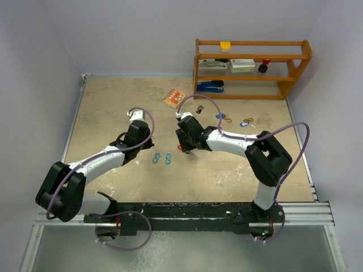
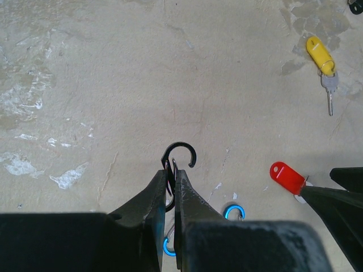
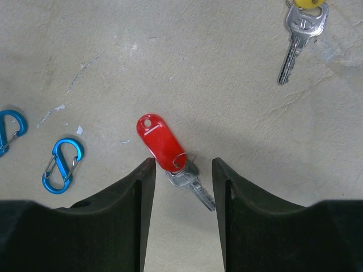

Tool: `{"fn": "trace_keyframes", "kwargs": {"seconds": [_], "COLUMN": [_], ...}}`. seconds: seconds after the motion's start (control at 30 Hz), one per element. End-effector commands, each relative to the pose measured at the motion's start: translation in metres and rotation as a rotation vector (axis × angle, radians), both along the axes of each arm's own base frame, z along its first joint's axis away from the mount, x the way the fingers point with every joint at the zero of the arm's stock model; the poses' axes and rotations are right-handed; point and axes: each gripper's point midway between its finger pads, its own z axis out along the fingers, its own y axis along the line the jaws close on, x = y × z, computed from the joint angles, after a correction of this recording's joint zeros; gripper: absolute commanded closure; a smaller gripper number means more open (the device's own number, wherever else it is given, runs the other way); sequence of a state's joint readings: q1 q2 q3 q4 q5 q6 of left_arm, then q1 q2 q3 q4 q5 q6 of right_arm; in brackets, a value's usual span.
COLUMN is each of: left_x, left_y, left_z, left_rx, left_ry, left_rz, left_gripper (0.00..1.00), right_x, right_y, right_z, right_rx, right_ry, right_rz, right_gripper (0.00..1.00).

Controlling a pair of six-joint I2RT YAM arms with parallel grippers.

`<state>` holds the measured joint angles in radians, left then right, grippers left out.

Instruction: Put the keys on the keyring

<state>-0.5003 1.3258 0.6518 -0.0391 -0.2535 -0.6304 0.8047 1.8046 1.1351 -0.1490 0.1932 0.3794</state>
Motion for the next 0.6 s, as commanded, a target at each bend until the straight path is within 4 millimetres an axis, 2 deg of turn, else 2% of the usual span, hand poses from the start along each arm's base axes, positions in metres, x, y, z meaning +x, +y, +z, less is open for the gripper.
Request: {"fn": "trace_keyframes", "kwargs": {"seconds": [0.0, 0.4, 0.57], "left_x": [0.0043, 0.0057, 0.0035], "left_y": [-0.0044, -0.0068, -0.0057], "left_z": [0.013, 0.0205, 0.0224], "left_rx": [-0.016, -0.026, -0.034], "left_ry": [-0.057, -0.067, -0.075], "left_rz": [-0.023, -0.03, -0.027], "left_gripper": [1.0, 1.0, 1.0], "right_x": [0.0056, 0.0088, 0.0118], "right_y": [0.0029, 0.0046, -0.002], "right_z": [0.0085, 0.0123, 0.0142], "right_rx": [0.004, -0.001, -0.03], "right_ry": [-0.01, -0.026, -0.041], "right_rz": [-0.05, -0.059, -0.086], "right_gripper": [0.53, 0.52, 0.51]}}
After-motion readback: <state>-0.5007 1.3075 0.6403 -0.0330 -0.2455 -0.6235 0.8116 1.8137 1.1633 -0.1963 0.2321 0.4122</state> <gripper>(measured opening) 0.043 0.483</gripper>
